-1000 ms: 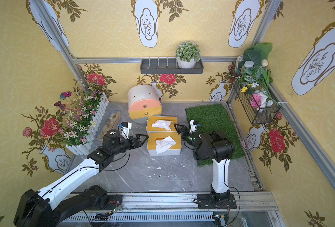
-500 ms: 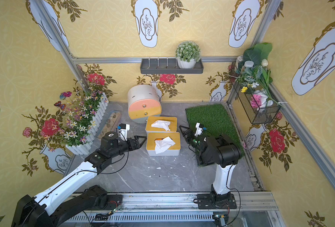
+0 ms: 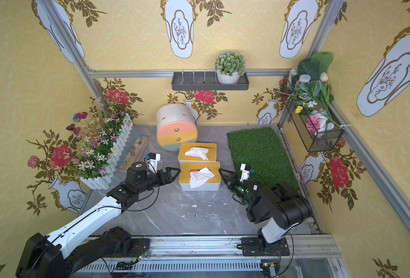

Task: Put the tissue paper into the tissue box
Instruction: Adjust the tissue box at the center of the board.

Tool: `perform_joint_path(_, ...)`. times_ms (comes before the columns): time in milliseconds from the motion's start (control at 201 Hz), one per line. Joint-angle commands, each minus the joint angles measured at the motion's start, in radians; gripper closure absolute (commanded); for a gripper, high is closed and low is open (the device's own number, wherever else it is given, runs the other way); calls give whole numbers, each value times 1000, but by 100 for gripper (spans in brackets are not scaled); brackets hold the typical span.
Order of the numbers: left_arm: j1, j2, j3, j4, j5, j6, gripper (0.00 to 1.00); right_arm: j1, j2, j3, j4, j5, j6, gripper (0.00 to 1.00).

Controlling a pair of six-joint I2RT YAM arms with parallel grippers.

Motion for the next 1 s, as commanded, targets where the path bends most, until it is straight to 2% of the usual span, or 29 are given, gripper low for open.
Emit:
perform_joint_path(0, 0, 20, -7, 57, 33, -18, 0, 42, -23, 1, 15, 69, -34, 0)
perform_joint_path(304, 0, 76, -16, 110, 72, -51, 0, 125, -2, 14, 9, 153, -1, 0)
perform_joint_path(707, 2, 90, -19, 115, 65, -45, 0, 171, 174, 60, 161, 173, 88, 0)
perform_joint_path(996, 18, 77, 12, 58, 47, -8, 0, 176, 141, 52, 162, 185, 64, 0)
